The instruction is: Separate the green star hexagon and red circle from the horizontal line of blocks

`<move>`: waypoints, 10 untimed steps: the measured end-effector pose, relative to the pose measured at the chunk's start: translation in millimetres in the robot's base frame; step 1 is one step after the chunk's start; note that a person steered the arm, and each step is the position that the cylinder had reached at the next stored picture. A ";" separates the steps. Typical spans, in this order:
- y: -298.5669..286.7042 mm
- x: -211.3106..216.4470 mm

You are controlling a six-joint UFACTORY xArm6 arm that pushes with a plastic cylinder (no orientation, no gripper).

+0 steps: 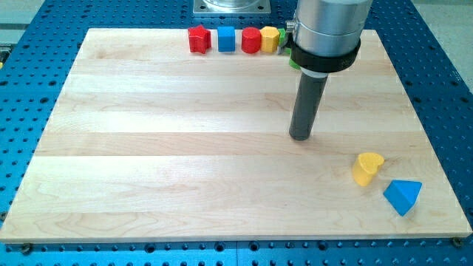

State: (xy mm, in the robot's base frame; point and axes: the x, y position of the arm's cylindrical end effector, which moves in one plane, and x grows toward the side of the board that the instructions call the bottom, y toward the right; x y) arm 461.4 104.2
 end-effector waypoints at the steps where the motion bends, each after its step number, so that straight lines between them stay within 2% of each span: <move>1: 79.0 -47.5; 2: 107.3 -120.2; 3: 107.0 -185.5; 4: 78.6 -217.7; 5: 44.8 -223.7; 6: 41.2 -248.3; 8: -22.5 -249.7; 10: -22.5 -249.7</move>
State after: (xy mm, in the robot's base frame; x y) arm 211.7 81.7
